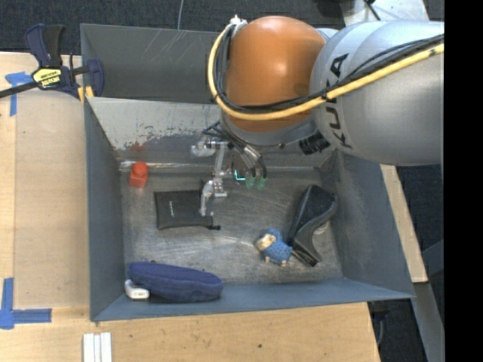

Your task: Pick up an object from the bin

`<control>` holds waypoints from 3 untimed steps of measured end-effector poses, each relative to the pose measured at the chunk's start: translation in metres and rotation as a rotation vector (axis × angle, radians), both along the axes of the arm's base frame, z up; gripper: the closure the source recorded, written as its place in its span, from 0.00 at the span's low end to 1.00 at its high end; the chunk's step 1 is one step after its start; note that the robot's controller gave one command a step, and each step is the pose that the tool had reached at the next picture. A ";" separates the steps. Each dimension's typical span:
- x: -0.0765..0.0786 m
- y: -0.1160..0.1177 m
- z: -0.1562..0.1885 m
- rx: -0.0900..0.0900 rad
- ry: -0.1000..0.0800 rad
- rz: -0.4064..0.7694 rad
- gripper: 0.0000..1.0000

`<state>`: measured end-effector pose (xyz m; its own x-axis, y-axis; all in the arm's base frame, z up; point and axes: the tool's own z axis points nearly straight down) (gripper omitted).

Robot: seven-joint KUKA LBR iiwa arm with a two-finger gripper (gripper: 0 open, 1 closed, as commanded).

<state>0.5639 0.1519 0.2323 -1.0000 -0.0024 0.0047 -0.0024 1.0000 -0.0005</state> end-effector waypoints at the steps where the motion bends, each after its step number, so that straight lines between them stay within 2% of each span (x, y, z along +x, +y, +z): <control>1: 0.014 -0.008 -0.160 0.003 -0.013 0.101 0.00; 2: 0.019 -0.007 -0.153 0.007 -0.033 0.099 1.00; 3: -0.017 -0.055 0.033 0.001 -0.015 0.113 1.00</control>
Offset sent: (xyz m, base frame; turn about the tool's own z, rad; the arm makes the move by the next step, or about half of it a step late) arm 0.0113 -0.0087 -0.1616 -0.1015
